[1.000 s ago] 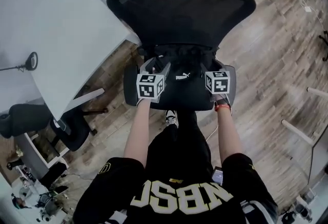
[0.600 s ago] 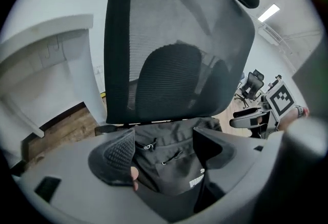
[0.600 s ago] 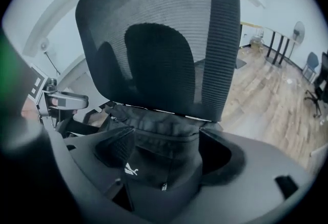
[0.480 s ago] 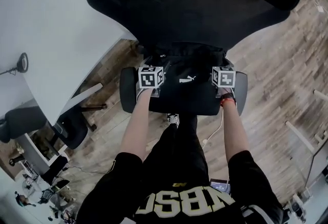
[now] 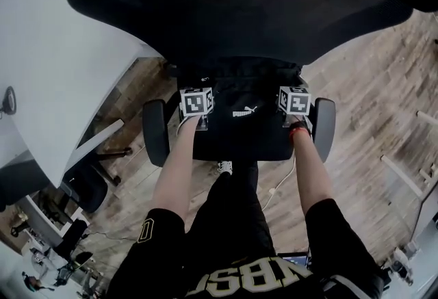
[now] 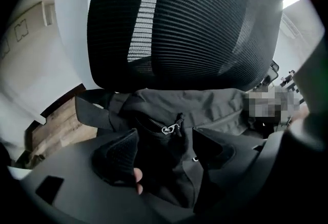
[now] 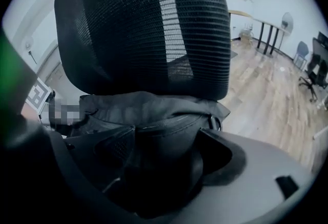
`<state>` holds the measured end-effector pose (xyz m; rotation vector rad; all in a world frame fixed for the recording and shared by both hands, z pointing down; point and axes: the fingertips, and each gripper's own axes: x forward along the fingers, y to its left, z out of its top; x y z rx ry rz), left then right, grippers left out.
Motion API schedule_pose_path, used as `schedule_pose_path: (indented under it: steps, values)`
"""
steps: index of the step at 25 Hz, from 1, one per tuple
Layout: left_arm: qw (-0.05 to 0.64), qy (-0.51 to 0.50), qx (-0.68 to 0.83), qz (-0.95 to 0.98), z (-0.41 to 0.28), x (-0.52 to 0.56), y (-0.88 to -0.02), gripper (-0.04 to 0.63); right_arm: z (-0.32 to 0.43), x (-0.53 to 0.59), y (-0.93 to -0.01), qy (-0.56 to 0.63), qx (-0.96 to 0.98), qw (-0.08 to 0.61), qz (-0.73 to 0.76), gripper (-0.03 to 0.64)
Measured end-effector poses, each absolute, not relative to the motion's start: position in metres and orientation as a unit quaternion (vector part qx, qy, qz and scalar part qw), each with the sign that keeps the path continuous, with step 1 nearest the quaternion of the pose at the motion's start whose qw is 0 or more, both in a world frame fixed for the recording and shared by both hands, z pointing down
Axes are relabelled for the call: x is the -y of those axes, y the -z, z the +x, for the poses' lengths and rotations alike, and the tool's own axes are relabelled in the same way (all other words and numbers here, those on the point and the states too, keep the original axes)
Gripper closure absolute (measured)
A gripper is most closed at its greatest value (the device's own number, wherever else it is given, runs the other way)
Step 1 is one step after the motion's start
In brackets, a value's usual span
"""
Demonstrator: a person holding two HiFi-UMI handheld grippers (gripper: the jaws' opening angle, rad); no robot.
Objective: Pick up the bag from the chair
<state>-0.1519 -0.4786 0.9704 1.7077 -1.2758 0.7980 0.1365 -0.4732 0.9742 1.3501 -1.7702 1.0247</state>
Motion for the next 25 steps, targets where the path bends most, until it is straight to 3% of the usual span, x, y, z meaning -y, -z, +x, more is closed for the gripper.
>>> schedule_pose_path:
  steps: [2, 7, 12, 17, 25]
  values:
    - [0.419, -0.321, 0.521, 0.671, -0.152, 0.481, -0.979, 0.241, 0.137, 0.474, -0.982, -0.395, 0.682, 0.328, 0.521, 0.25]
    - [0.414, -0.358, 0.509, 0.664, -0.142, 0.485, -0.974, 0.419, 0.134, 0.477, -0.982, -0.377, 0.692, 0.319, 0.527, 0.334]
    - [0.44, -0.332, 0.513, 0.658, -0.142, 0.483, -0.961, 0.485, 0.125, 0.478, -0.965, -0.391, 0.689, 0.314, 0.524, 0.448]
    - [0.448, -0.321, 0.506, 0.663, -0.135, 0.476, -0.942, 0.503, 0.117, 0.477, -0.941, -0.388, 0.683, 0.324, 0.527, 0.532]
    - [0.451, -0.32, 0.503, 0.665, -0.128, 0.467, -0.899, 0.509, 0.116, 0.467, -0.895, -0.384, 0.671, 0.349, 0.531, 0.545]
